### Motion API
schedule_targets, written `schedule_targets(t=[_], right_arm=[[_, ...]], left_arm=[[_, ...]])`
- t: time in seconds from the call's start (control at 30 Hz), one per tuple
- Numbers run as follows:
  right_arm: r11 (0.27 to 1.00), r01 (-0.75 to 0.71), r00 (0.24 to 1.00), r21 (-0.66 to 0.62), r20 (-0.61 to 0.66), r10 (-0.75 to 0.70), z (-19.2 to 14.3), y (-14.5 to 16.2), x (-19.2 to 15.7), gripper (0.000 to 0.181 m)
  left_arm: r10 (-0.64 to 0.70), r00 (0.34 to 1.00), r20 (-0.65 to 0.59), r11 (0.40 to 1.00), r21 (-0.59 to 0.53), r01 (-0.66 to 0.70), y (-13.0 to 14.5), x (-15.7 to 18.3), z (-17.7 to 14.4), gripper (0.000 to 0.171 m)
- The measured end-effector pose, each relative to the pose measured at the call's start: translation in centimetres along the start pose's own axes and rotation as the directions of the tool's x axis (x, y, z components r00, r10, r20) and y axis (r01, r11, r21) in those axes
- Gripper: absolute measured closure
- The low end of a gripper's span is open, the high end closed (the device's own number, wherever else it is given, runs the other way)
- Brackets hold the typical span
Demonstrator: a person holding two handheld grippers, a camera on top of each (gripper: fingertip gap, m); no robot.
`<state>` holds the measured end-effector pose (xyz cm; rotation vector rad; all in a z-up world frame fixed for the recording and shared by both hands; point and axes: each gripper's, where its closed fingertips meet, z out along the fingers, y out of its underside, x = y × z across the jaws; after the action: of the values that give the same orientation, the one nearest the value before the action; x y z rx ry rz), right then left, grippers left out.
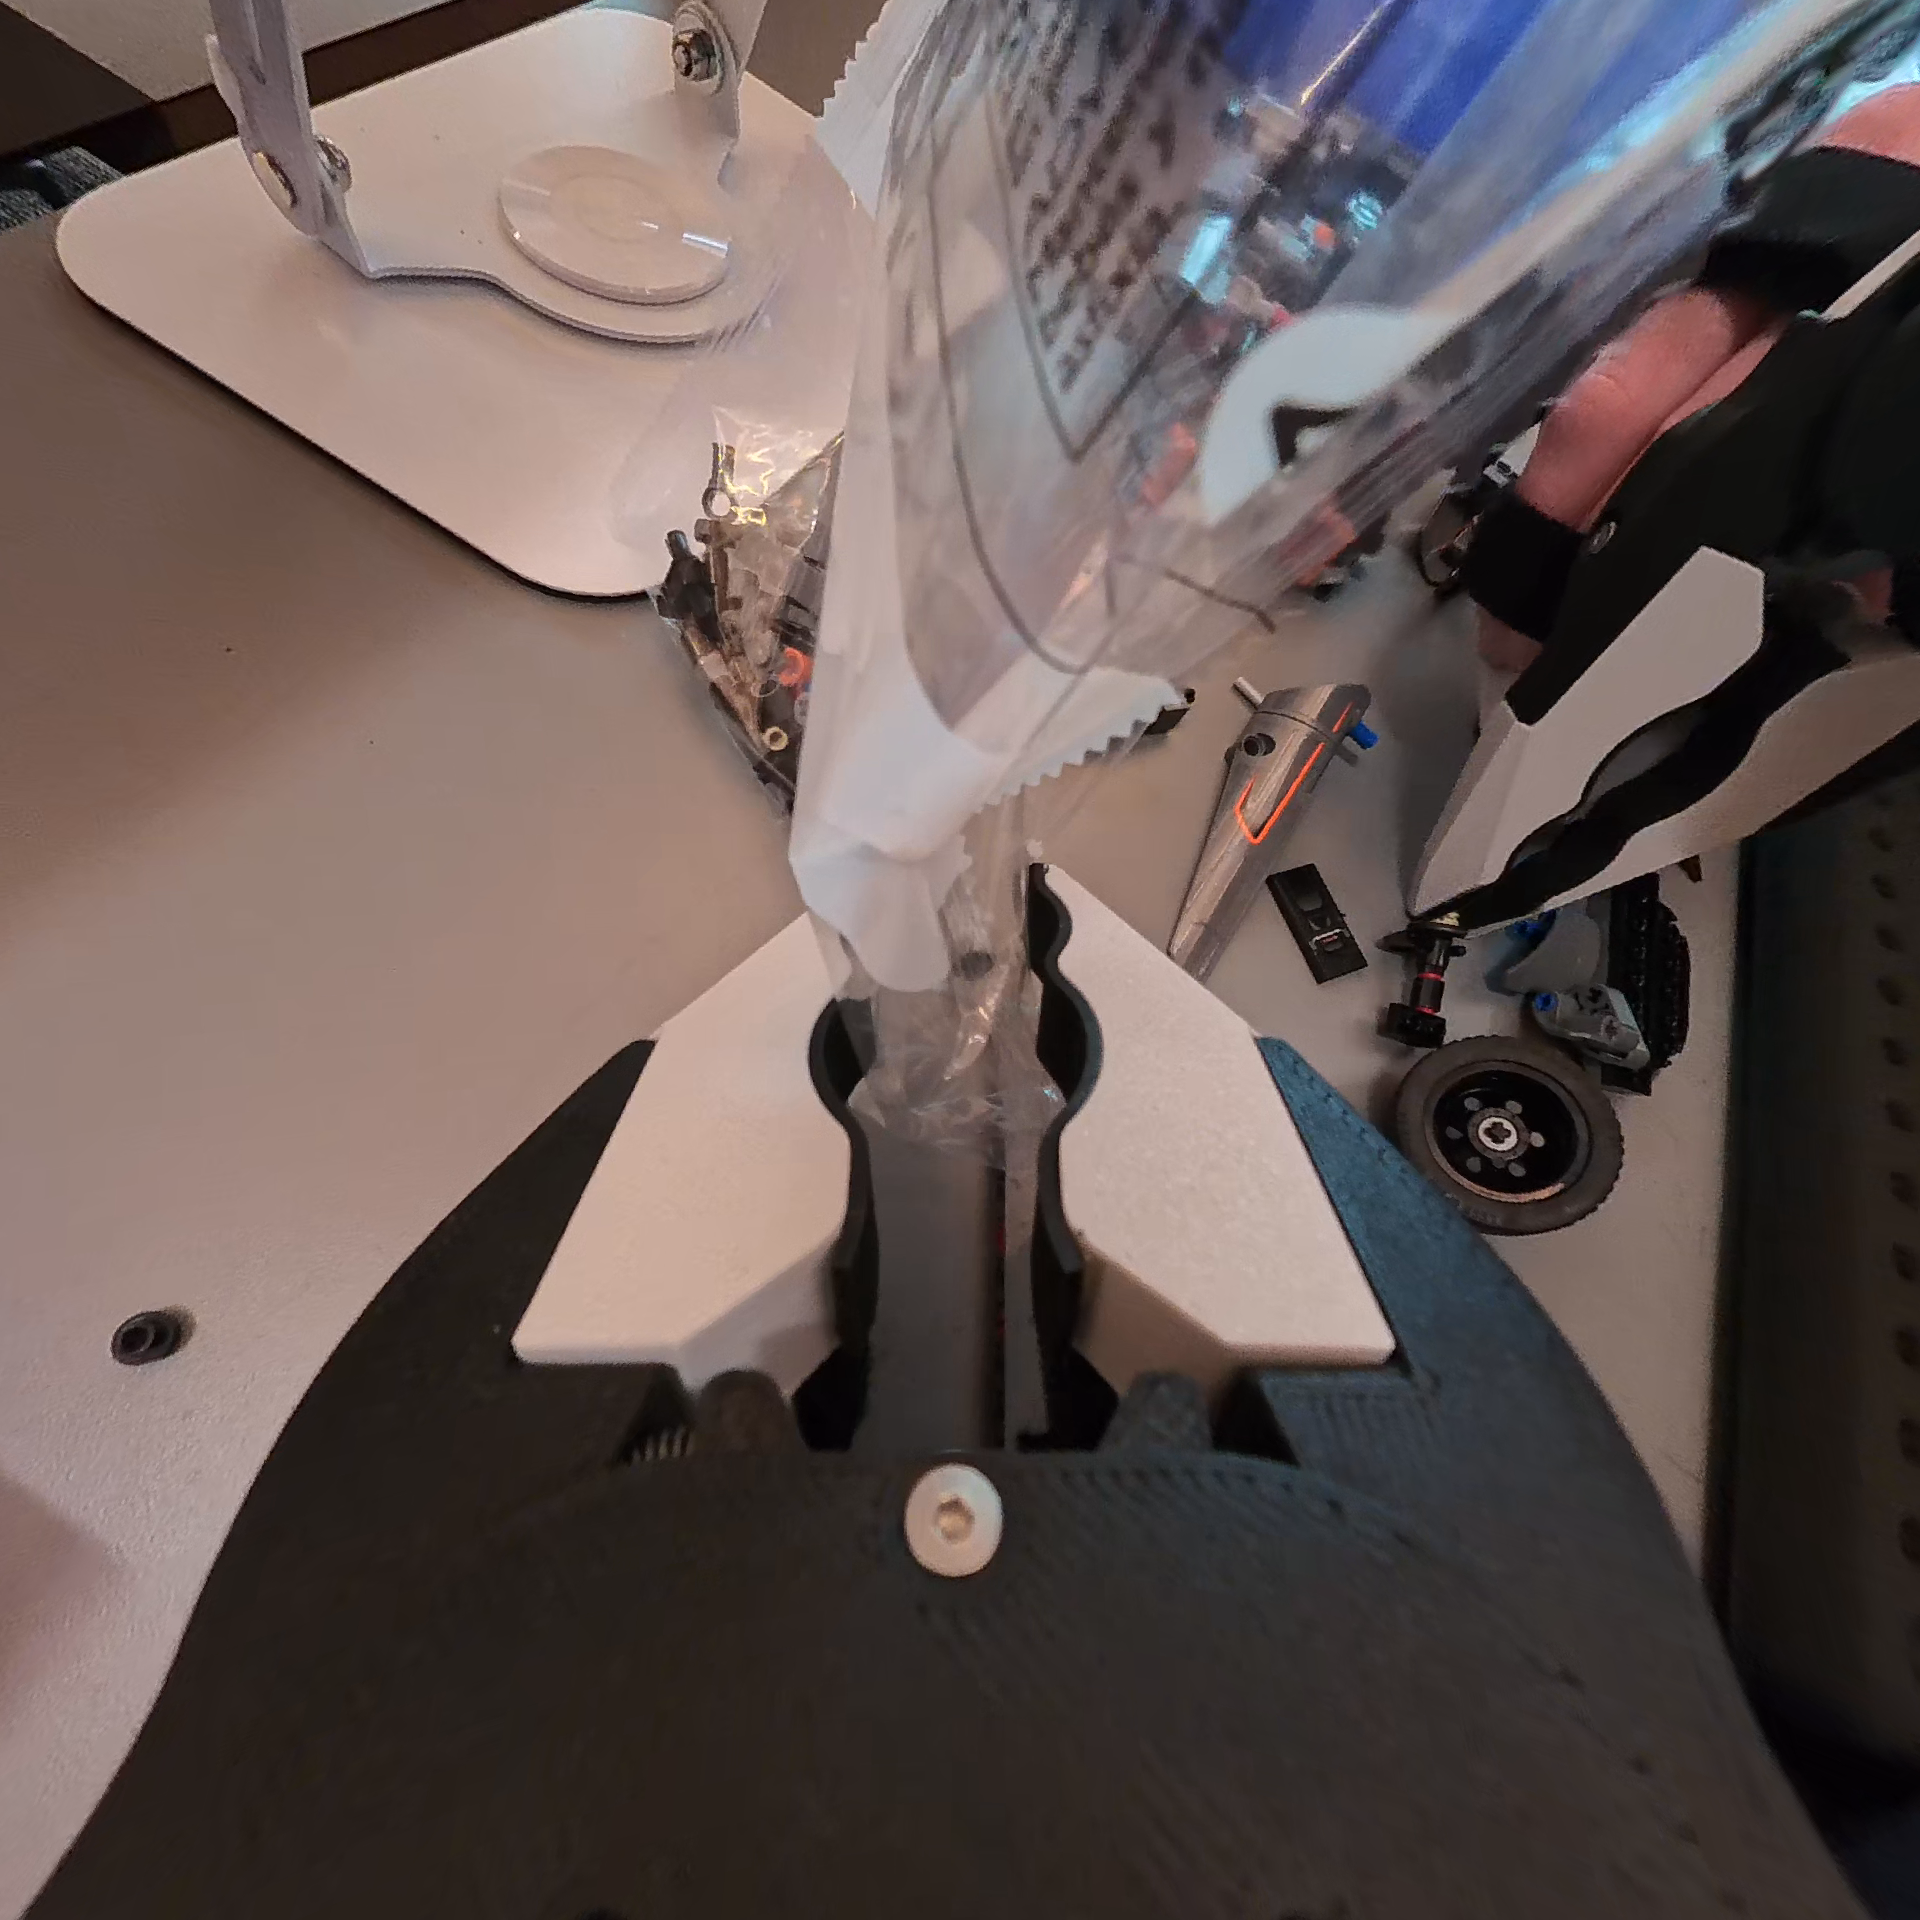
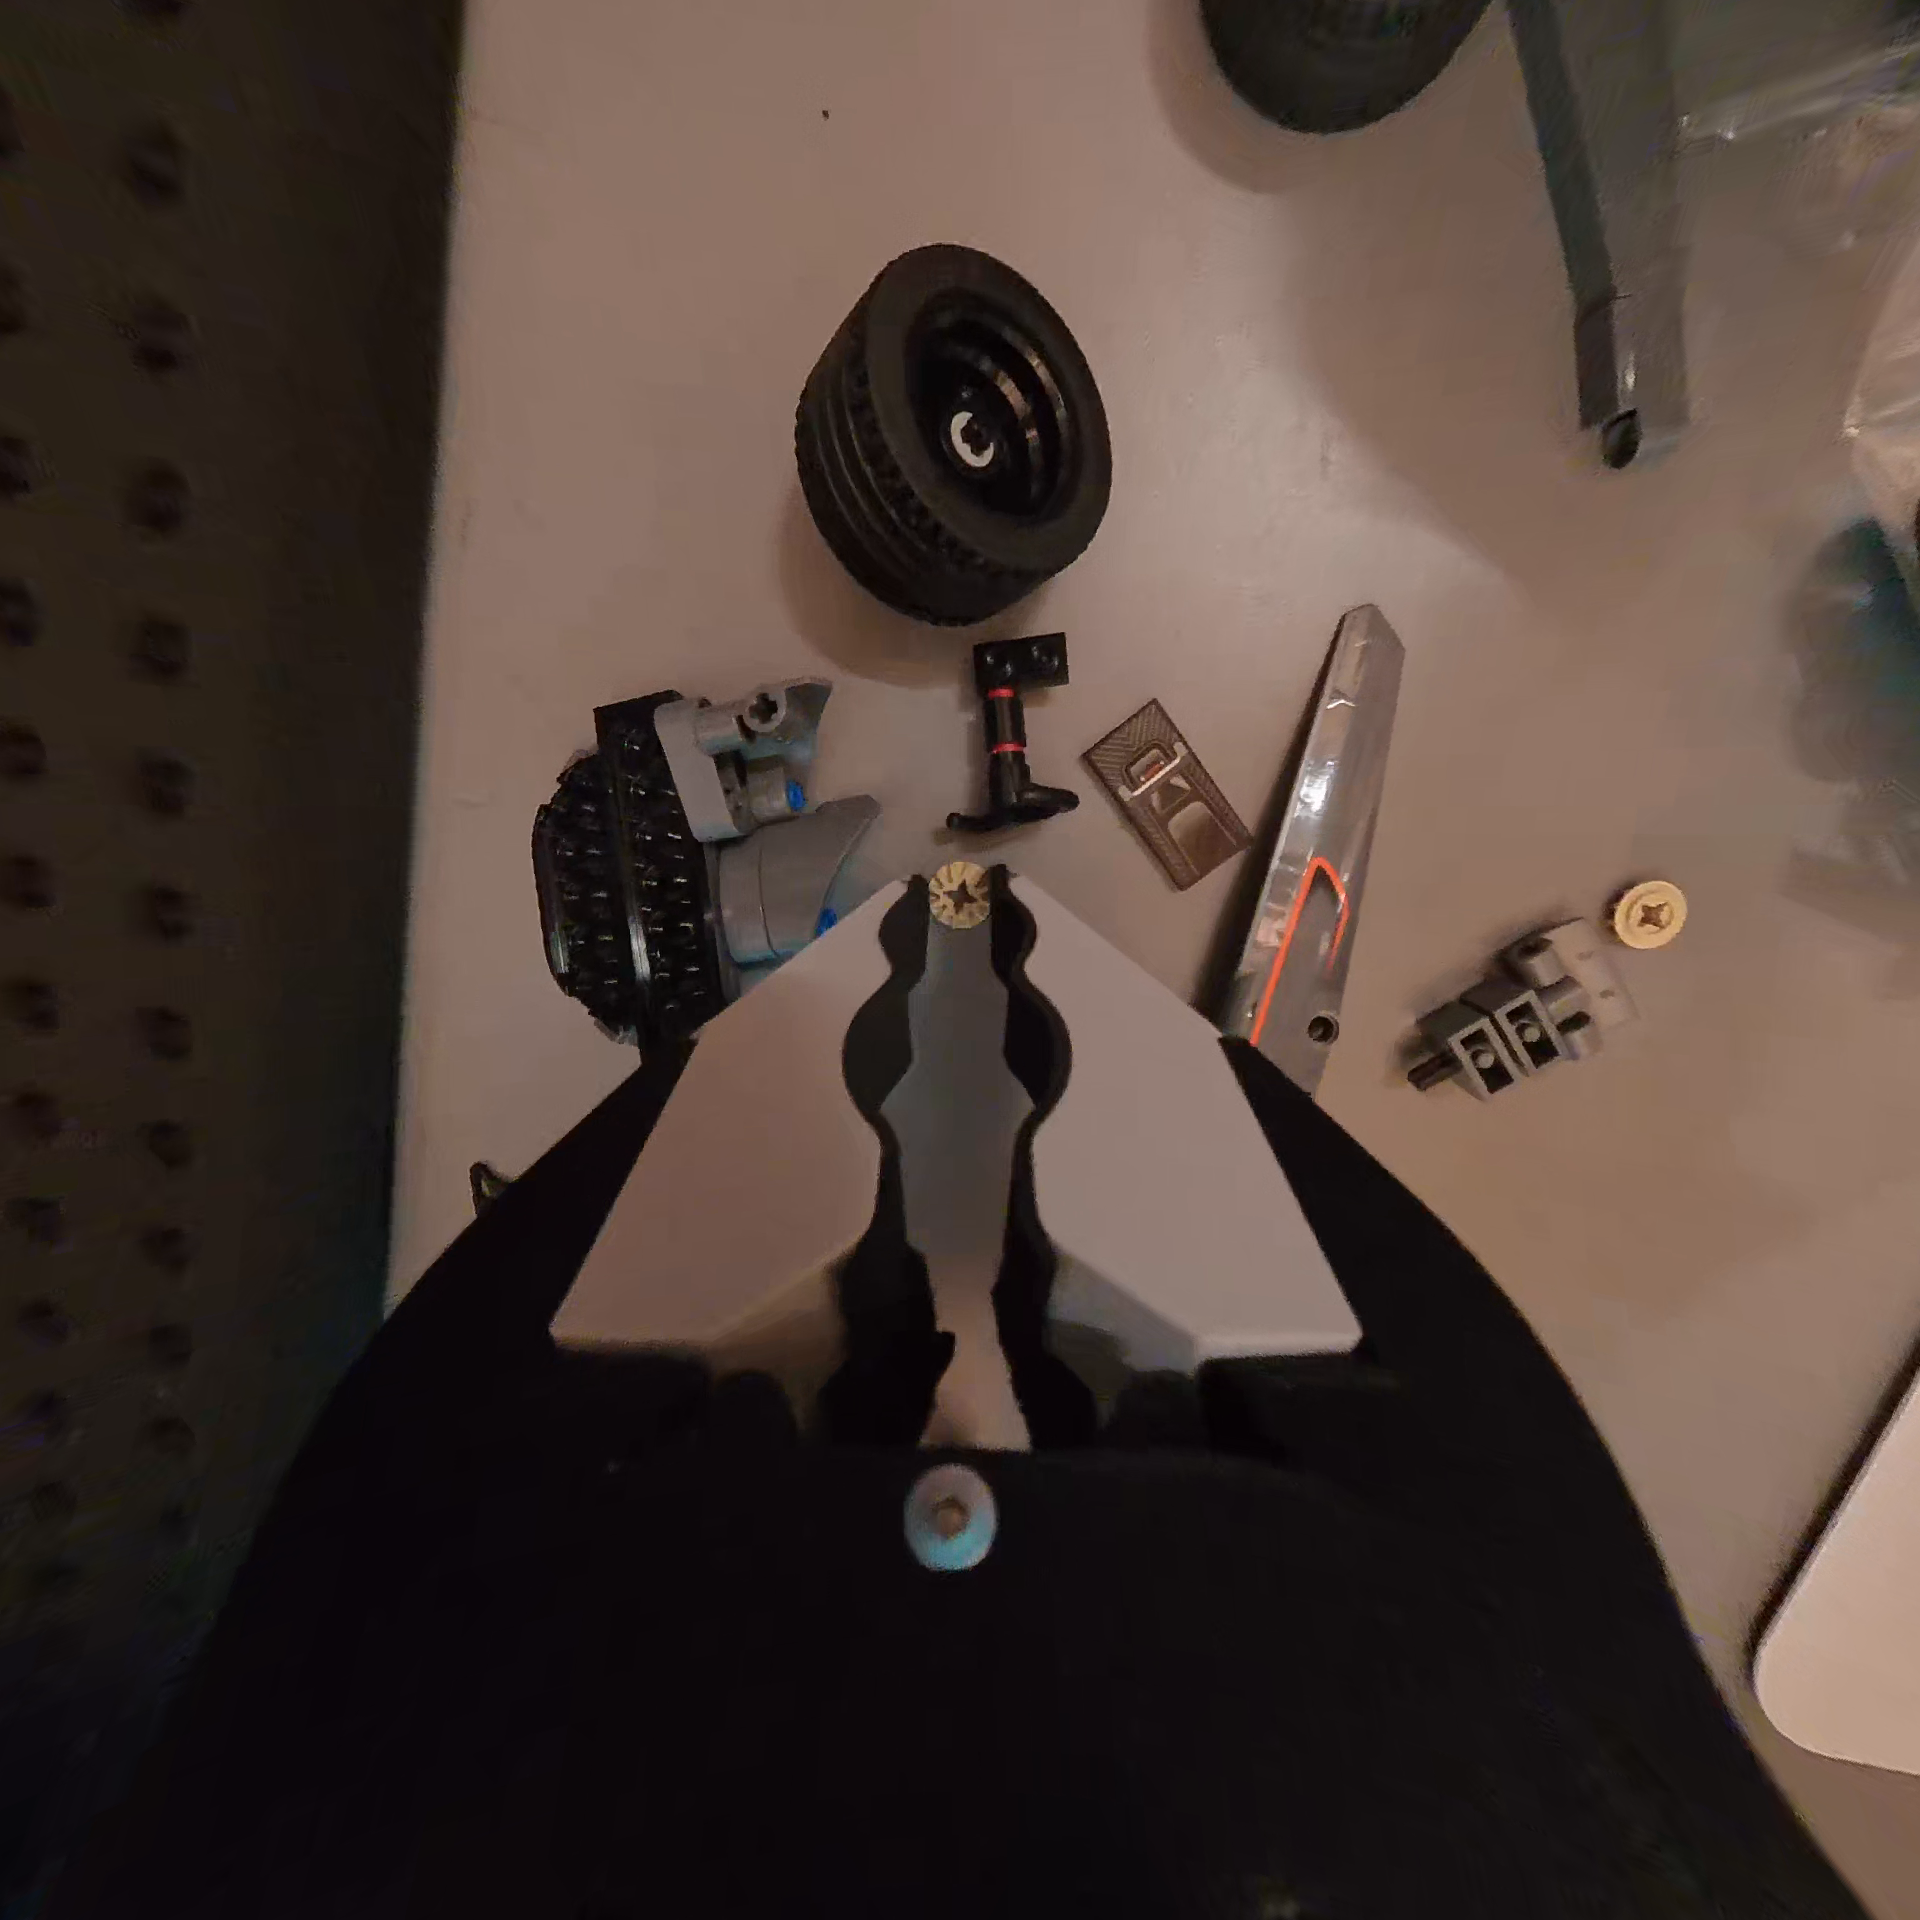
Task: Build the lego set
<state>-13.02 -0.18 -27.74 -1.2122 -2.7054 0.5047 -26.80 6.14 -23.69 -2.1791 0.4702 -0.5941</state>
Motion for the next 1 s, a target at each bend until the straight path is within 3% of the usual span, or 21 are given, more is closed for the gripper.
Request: schedule_targets(t=[0.1,0.2,0.37,0.47,0.63,0.77,0.9,1.0], right_arm=[[1.000,-0.004,1.000,0.003,-0.013,0.004,-0.3,0.1,0.3,0.172],[0.998,-0.002,0.998,0.064,-0.064,0.006,-3.0,-0.9,1.3,0.172],[0.962,0.045,0.952,0.270,-0.304,0.041,-13.6,-5.9,7.0,0.172],[0.935,0.056,0.927,0.350,-0.365,0.081,-17.9,-8.4,10.6,0.172],[0.971,-0.010,0.947,0.238,-0.311,0.085,-16.0,-8.2,13.5,0.171],[0.975,-0.036,0.922,0.221,-0.369,0.118,-15.5,-7.9,14.9,0.162],[0.968,-0.016,0.890,0.251,-0.437,0.128,-17.7,-7.4,13.8,0.167],[0.973,-0.079,0.924,0.218,-0.351,0.154,-17.3,-5.6,10.8,0.167]], left_arm=[[0.001,1.000,0.000,1.000,-0.001,-0.001,0.0,0.0,0.0,0.148],[0.000,1.000,0.000,1.000,0.000,0.000,0.0,0.0,0.0,0.148],[0.003,1.000,-0.007,1.000,-0.004,-0.003,0.0,0.1,0.1,0.148],[0.002,1.000,-0.009,1.000,-0.003,-0.002,0.1,0.1,0.1,0.147],[0.001,1.000,-0.010,1.000,-0.001,-0.001,0.1,0.1,0.0,0.148],[0.001,1.000,-0.014,1.000,-0.002,-0.001,0.1,0.1,0.0,0.148],[-0.001,1.000,-0.010,1.000,0.003,0.001,0.0,0.0,-0.1,0.148],[-0.024,1.000,-0.002,1.000,0.011,0.024,0.0,-0.3,-0.2,0.151]])
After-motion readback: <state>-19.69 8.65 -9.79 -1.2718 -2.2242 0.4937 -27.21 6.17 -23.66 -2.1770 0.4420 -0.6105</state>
